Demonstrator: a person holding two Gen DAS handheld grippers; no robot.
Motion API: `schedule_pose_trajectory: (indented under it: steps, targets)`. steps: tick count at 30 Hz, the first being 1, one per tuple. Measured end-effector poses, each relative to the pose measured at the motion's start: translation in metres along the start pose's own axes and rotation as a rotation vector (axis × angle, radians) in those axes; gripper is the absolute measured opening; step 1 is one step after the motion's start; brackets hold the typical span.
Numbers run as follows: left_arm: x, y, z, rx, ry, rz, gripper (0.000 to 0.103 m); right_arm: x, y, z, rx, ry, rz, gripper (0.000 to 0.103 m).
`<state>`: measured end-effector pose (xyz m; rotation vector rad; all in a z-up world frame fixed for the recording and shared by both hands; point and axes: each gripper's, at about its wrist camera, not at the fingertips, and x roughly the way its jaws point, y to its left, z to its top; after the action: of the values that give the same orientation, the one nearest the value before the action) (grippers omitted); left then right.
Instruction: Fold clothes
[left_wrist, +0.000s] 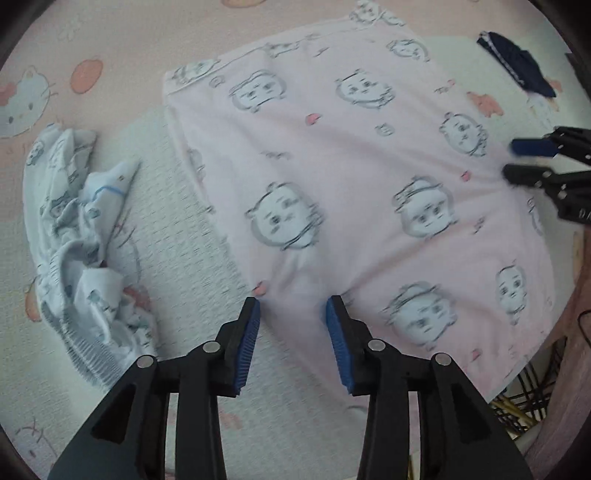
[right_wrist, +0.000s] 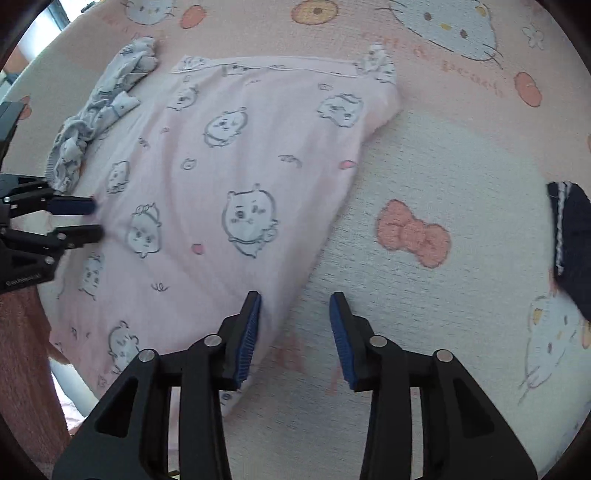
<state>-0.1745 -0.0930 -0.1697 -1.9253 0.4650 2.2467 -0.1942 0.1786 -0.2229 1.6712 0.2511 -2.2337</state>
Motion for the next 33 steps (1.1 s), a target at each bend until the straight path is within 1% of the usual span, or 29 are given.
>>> schedule_pose_trajectory:
  steps: [2, 3, 4, 6, 8, 10, 11, 12, 13, 14, 15, 16, 17, 19, 21, 22, 23, 24, 25, 26, 27, 28, 30, 31, 32, 33]
  targets:
    - [-0.005, 0.014, 0.000, -0.054, -0.011, -0.004, 0.043, -0.002, -0.015, -0.004, 0.046, 0.011, -0.075, 0.047]
    - [-0.011, 0.014, 0.002, -0.072, -0.050, -0.031, 0.043, -0.005, -0.018, -0.006, 0.070, -0.013, -0.082, 0.047]
    - [-0.011, 0.010, 0.000, -0.058, -0.046, -0.032, 0.043, -0.009, -0.020, -0.007, 0.095, -0.038, -0.085, 0.049]
    - [-0.010, 0.002, -0.004, -0.031, -0.039, -0.034, 0.043, -0.017, -0.012, -0.006, 0.130, -0.089, 0.035, 0.048]
    - [-0.010, -0.006, -0.008, -0.005, -0.031, -0.036, 0.043, -0.025, 0.006, -0.006, 0.107, -0.123, 0.114, 0.048]
    - [-0.009, -0.014, -0.011, 0.022, -0.024, -0.038, 0.043, -0.023, 0.028, -0.010, 0.036, -0.099, 0.149, 0.047]
    - [-0.009, -0.018, -0.013, 0.035, -0.020, -0.039, 0.045, -0.017, 0.036, -0.015, 0.004, -0.067, 0.134, 0.047]
    - [-0.009, -0.022, -0.015, 0.049, -0.017, -0.040, 0.047, -0.010, 0.042, -0.024, -0.017, -0.022, 0.094, 0.047]
    - [-0.008, -0.026, -0.017, 0.062, -0.013, -0.041, 0.052, -0.008, 0.041, -0.035, -0.024, -0.007, 0.066, 0.047]
    - [-0.008, -0.030, -0.019, 0.075, -0.009, -0.042, 0.057, -0.015, 0.037, -0.043, -0.016, -0.035, 0.063, 0.047]
    - [-0.009, -0.023, -0.025, 0.060, 0.012, -0.026, 0.059, -0.018, 0.030, -0.046, 0.021, -0.019, 0.050, 0.047]
    - [-0.012, -0.016, -0.029, 0.040, 0.012, -0.037, 0.060, -0.021, 0.024, -0.050, 0.058, -0.004, 0.037, 0.047]
    - [-0.016, -0.009, -0.033, 0.020, 0.012, -0.048, 0.060, -0.027, 0.021, -0.052, 0.085, -0.019, 0.036, 0.047]
    - [-0.028, -0.007, -0.034, -0.010, -0.047, -0.111, 0.060, -0.042, 0.027, -0.053, 0.086, -0.075, 0.050, 0.047]
    - [-0.039, -0.016, -0.030, -0.018, -0.124, -0.190, 0.060, -0.054, 0.047, -0.048, 0.046, -0.124, 0.115, 0.047]
    - [-0.040, -0.024, -0.028, -0.024, -0.145, -0.228, 0.060, -0.056, 0.059, -0.046, 0.020, -0.132, 0.159, 0.047]
    - [-0.038, -0.033, -0.026, -0.030, -0.150, -0.255, 0.060, -0.051, 0.069, -0.046, -0.001, -0.118, 0.154, 0.047]
    - [-0.031, -0.041, -0.024, -0.032, -0.139, -0.250, 0.058, -0.046, 0.079, -0.046, -0.023, -0.103, 0.148, 0.047]
    - [-0.023, -0.048, -0.023, -0.024, -0.114, -0.208, 0.058, -0.041, 0.090, -0.047, -0.044, -0.087, 0.141, 0.046]
    - [-0.019, -0.053, -0.033, 0.006, -0.104, -0.182, 0.058, -0.029, 0.093, -0.049, -0.061, -0.049, 0.109, 0.046]
    - [-0.016, -0.057, -0.042, 0.035, -0.094, -0.156, 0.058, -0.022, 0.090, -0.054, -0.080, -0.037, 0.098, 0.046]
    - [-0.020, -0.059, -0.048, 0.063, -0.103, -0.149, 0.058, -0.024, 0.086, -0.060, -0.085, -0.032, 0.094, 0.046]
    - [-0.022, -0.050, -0.054, 0.066, -0.059, -0.142, 0.059, -0.029, 0.077, -0.071, -0.092, -0.021, 0.088, 0.046]
    - [-0.024, -0.043, -0.057, 0.059, -0.040, -0.142, 0.060, -0.032, 0.068, -0.076, -0.060, -0.013, 0.095, 0.047]
    - [-0.027, -0.033, -0.058, 0.023, -0.024, -0.209, 0.059, -0.031, 0.058, -0.080, -0.024, 0.017, 0.080, 0.047]
    - [-0.031, -0.023, -0.058, -0.013, -0.008, -0.277, 0.058, -0.034, 0.052, -0.082, 0.012, 0.017, 0.089, 0.047]
